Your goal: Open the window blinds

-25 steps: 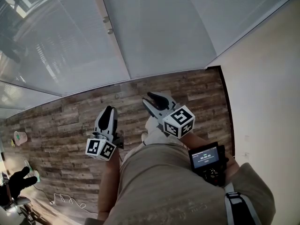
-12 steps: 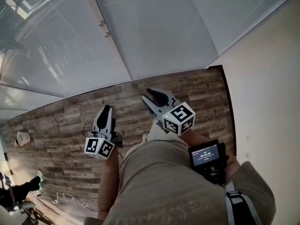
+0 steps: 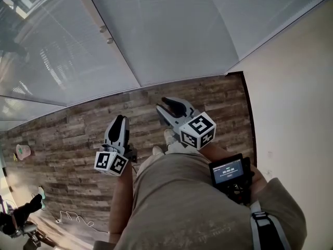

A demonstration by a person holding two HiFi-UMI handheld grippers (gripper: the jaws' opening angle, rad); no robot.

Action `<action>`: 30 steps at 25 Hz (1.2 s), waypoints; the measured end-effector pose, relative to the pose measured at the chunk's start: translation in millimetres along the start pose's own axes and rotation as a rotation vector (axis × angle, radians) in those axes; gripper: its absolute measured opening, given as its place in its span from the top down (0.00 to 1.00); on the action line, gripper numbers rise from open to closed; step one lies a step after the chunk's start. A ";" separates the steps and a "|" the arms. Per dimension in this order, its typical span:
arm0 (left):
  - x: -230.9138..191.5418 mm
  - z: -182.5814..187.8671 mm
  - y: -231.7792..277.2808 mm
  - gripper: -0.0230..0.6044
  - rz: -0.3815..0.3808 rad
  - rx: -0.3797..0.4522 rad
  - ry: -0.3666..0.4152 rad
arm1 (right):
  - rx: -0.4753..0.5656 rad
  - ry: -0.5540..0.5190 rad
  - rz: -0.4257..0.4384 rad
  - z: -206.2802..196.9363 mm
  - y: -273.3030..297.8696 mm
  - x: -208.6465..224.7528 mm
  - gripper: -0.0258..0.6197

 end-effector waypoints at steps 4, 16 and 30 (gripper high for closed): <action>1.8 -8.5 3.9 0.85 0.005 -0.007 0.004 | -0.010 0.010 -0.003 -2.2 -0.8 10.7 0.79; 3.5 -13.9 39.8 0.85 0.037 0.003 0.025 | -0.031 0.007 -0.001 10.8 -4.6 51.0 0.79; 18.1 -15.6 70.9 0.85 0.051 -0.006 0.037 | -0.038 0.005 0.030 30.9 -4.8 76.7 0.79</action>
Point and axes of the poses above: the fingertips, and each gripper's own axes: y forward along the fingers, x to its right, z out of its top, the point moved 5 cm from there along -y, backward along the fingers, and after that the axes turned 13 degrees about y, right-handed, at the moved point
